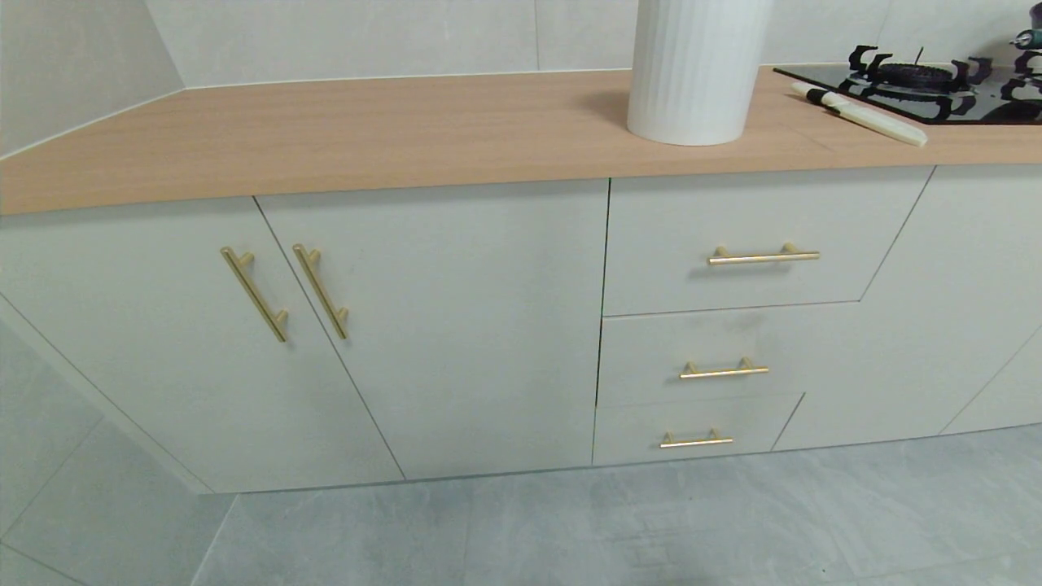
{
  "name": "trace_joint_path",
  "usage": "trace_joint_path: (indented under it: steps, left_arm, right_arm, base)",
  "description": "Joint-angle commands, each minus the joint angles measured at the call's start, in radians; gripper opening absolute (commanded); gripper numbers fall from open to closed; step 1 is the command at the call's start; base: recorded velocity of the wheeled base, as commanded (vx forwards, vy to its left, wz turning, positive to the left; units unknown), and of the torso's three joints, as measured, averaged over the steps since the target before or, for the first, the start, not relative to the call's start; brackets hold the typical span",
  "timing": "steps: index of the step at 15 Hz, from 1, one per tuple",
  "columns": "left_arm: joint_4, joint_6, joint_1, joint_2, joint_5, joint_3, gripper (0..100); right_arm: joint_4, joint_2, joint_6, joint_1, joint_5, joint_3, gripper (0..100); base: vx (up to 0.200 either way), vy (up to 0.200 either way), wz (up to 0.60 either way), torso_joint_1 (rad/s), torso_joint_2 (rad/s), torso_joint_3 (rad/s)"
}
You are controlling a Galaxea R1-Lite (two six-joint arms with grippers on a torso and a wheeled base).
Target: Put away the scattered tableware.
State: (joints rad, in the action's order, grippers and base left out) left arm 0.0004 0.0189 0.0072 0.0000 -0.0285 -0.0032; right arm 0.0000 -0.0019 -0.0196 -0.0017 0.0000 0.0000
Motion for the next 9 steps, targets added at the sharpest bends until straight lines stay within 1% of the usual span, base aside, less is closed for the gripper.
trace_joint_path:
  steps: [1, 4, 9]
  left_arm:
    - [0.0, -0.002, 0.0, 0.002, -0.001, 0.0, 100]
    - [0.0, -0.002, 0.0, 0.002, -0.001, 0.0, 100]
    - [0.0, -0.002, 0.0, 0.002, -0.001, 0.002, 100]
  right_arm:
    - [0.002, 0.002, 0.0, 0.0, 0.0, 0.0, 100]
    - [0.002, 0.003, 0.0, 0.0, 0.0, 0.0, 100]
    - [0.002, 0.003, -0.002, 0.0, 0.002, 0.0, 100]
  base:
    - [0.0, 0.0, 0.0, 0.0, 0.0, 0.0]
    - [0.0, 0.0, 0.0, 0.0, 0.0, 0.0]
    - [0.2, 0.0, 0.0, 0.003, 0.0, 0.0]
